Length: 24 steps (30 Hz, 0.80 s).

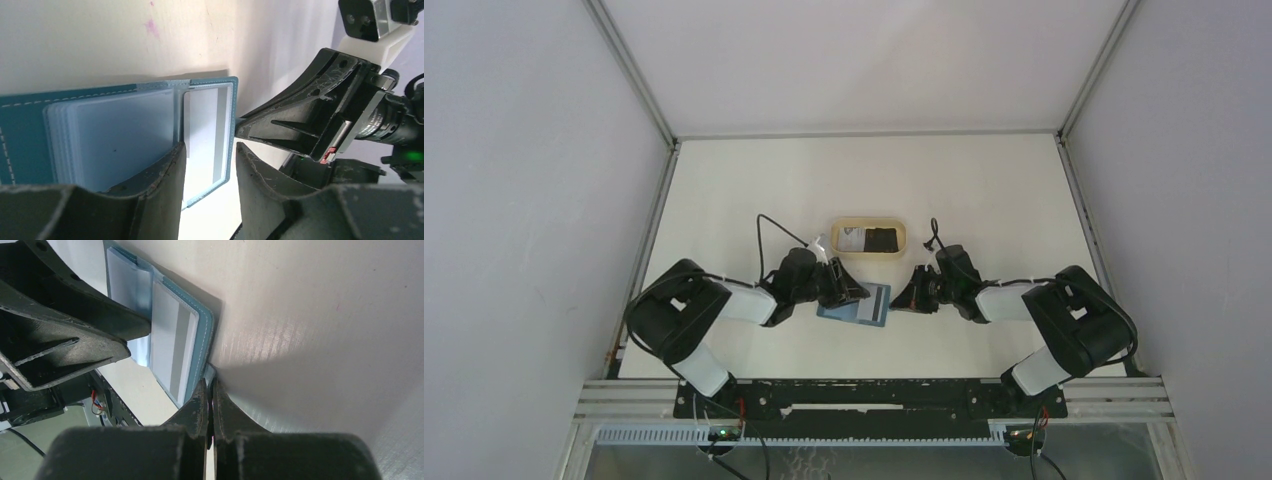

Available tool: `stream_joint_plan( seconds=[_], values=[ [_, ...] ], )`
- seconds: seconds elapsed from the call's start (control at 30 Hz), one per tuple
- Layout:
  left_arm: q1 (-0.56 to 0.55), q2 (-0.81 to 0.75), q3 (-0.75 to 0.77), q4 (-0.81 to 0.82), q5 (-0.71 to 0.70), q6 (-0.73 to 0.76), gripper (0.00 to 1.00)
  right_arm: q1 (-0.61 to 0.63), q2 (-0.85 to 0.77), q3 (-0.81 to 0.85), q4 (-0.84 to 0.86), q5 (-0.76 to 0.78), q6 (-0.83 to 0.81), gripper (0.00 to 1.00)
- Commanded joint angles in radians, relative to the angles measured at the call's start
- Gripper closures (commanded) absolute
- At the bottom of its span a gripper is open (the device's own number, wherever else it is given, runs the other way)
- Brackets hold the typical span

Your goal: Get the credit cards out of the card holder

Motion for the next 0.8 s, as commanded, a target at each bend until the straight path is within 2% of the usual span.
stream_joint_plan(
  seconds=[0.0, 0.1, 0.27, 0.33, 0.53, 0.77],
  values=[
    [-0.002, 0.071, -0.037, 0.275, 0.113, -0.120, 0.55, -0.003, 0.027, -0.027, -0.056, 0.046, -0.046, 1.00],
    [-0.003, 0.086, -0.044, 0.318, 0.116, -0.134, 0.56, -0.006, 0.027, -0.027, -0.059, 0.045, -0.047, 1.00],
    [-0.002, 0.068, -0.043, 0.270, 0.114, -0.116, 0.56, -0.010, 0.029, -0.027, -0.055, 0.040, -0.051, 1.00],
    [-0.004, 0.042, -0.036, 0.184, 0.086, -0.080, 0.57, -0.009, 0.032, -0.027, -0.052, 0.038, -0.051, 1.00],
    [-0.008, -0.085, 0.027, -0.213, -0.084, 0.106, 0.57, -0.010, 0.040, -0.027, -0.047, 0.037, -0.051, 1.00],
    [-0.051, -0.030, 0.069, -0.228, -0.078, 0.087, 0.56, -0.010, 0.044, -0.027, -0.044, 0.032, -0.049, 1.00]
  ],
)
